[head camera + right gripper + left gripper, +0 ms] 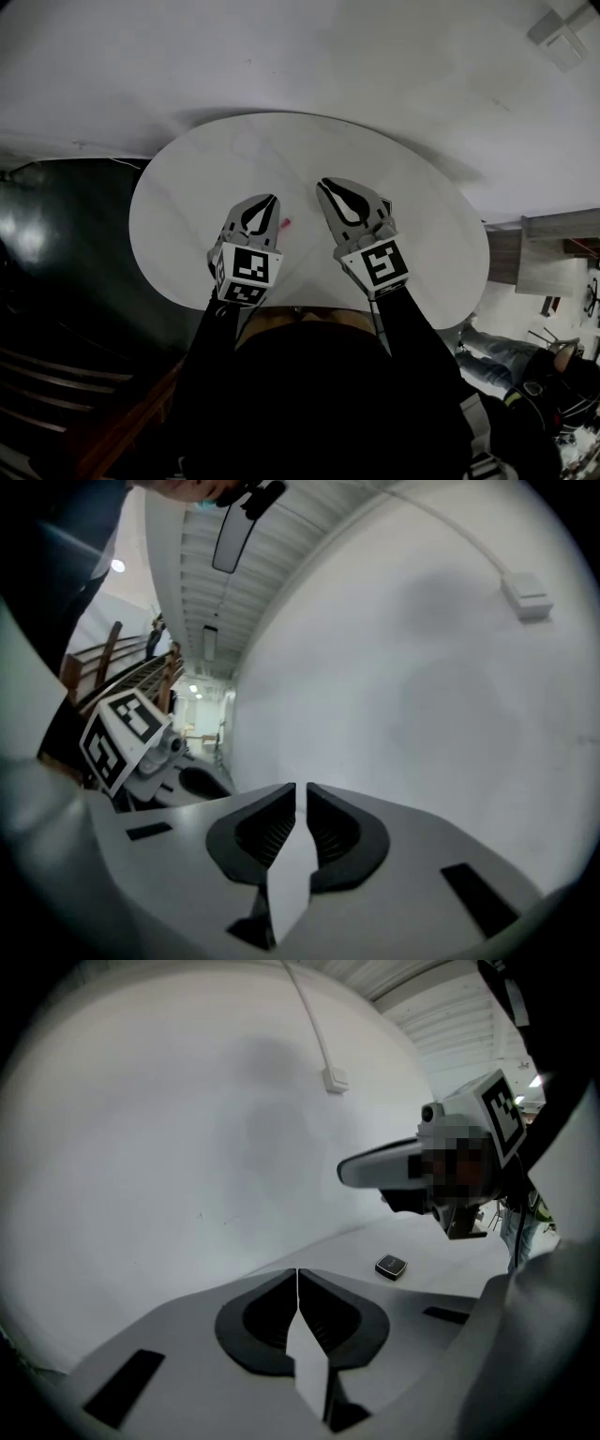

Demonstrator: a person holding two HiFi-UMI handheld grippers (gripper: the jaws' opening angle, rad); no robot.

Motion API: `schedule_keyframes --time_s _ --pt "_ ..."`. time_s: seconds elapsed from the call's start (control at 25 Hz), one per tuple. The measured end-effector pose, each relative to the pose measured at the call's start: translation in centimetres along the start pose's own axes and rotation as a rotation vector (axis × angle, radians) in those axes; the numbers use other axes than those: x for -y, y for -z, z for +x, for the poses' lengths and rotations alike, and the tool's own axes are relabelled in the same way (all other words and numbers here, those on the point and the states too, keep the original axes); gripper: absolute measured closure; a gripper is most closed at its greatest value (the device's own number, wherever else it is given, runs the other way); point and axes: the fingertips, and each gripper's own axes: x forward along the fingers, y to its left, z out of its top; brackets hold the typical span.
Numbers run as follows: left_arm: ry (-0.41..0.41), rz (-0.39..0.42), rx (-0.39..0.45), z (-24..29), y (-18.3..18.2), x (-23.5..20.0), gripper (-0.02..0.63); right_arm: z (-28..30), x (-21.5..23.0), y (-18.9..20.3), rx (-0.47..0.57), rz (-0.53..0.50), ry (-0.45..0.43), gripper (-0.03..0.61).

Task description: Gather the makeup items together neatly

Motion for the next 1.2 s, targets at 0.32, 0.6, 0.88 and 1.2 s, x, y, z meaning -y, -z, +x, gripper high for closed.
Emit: schedule_keyframes --time_s 0.32,0.6,0.88,1.2 --pt "-0.037 -0.040 0.017 -1.4 0.8 -1.3 0.595 4.4 -7.2 9.7 -0.313 -0.272 -0.400 0.431" --pt "-0.080 -0.090 0.022 -3.1 2.2 -3.0 0.595 5.4 -12.2 17.7 -0.536 -0.625 -0.716 0.430" --pt "-0.110 -0.132 0.022 -4.7 4.0 -4.4 0.595 5.1 -14.0 23.5 -0.728 -0.900 -0.968 0.431" --pt "-0.132 -0.154 0.025 -6.4 5.4 -6.2 0.595 5.2 -13.5 26.7 -0.938 -0.815 -1.068 0.448"
